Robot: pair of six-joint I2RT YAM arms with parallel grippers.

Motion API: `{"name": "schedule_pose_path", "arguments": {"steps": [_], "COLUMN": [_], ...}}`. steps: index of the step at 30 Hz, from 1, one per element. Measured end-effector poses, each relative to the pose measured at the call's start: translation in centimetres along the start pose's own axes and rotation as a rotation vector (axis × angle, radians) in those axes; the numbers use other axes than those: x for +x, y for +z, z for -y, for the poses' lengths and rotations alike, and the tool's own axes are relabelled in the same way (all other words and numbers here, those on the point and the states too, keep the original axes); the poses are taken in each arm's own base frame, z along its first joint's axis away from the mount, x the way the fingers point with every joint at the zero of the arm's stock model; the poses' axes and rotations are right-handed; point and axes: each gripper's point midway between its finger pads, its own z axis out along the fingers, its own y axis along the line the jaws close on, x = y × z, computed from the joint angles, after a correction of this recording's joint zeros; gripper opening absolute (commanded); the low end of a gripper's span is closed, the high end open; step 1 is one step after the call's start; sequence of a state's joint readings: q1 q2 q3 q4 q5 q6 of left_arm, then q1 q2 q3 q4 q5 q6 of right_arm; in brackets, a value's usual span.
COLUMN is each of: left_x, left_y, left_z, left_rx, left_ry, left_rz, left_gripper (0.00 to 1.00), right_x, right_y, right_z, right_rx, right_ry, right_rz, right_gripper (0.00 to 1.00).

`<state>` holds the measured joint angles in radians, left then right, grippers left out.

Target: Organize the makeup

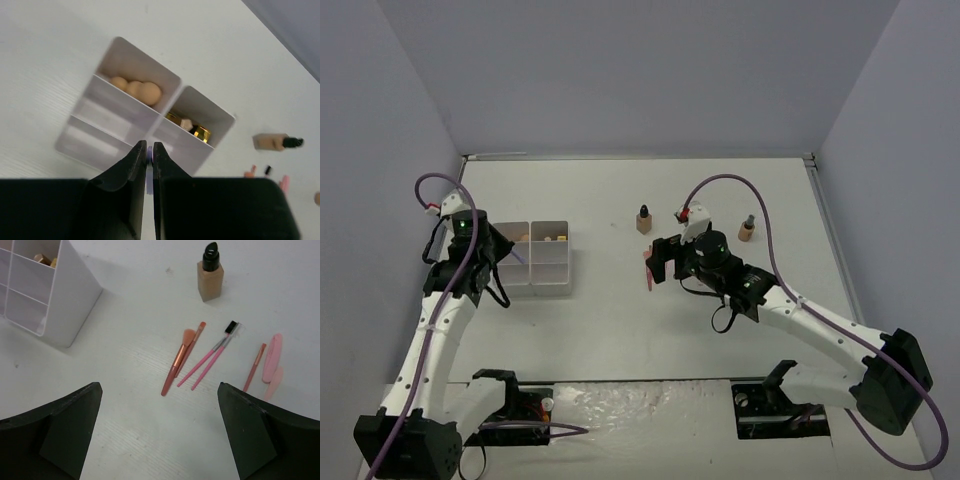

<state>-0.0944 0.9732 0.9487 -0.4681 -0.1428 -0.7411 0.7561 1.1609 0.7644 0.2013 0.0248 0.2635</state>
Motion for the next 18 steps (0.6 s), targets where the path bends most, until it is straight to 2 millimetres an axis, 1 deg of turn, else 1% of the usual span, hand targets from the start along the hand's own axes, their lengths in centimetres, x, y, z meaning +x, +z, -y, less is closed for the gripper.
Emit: {"name": "schedule_pose_path", "arguments": {"steps": [2, 4, 6, 8, 11, 13, 18], "left_x": [-0.6, -0.7, -0.8, -0.9, -0.7, -0.6, -1.5], "left_y": [0.8, 1.7, 2.8, 4.1, 5.7, 6.4, 7.4], "left_z": [-2.1, -3.6, -4.6, -5.2, -5.8, -5.8, -5.0], "left_rx": [-0.059, -0.097, -0.123, -0.134, -0.137, -0.128, -0.072], "left_ry": [-0.014, -0.013, -0.005, 0.013, 0.043, 0.052, 0.057], "left_rz": [0.025, 0.034, 0.041, 0.047, 0.054, 0.061, 0.123], "left_gripper": [0.0, 0.0, 0.0, 0.0, 0.0, 0.0, 0.0], "right_x": [0.6, 1.3, 1.9, 2.5, 3.0, 3.3, 3.8], "right_y": [-0.2, -0.4, -0.6, -0.8, -1.2, -1.4, -1.6], "right_z": [1.1, 2.0, 2.9, 3.7, 4.9, 5.4, 6.3], "right_rx": [0.036, 0.067, 0.094, 0.117, 0.146, 0.16, 0.186], "right_ry": [0.011, 0.022, 0.034, 0.043, 0.058, 0.067, 0.087], "right_rz": [-0.013, -0.029, -0.042, -0.056, -0.068, -0.075, -0.084], "right_gripper": [0.98, 0.98, 0.98, 0.98, 0.98, 0.97, 0.97]}}
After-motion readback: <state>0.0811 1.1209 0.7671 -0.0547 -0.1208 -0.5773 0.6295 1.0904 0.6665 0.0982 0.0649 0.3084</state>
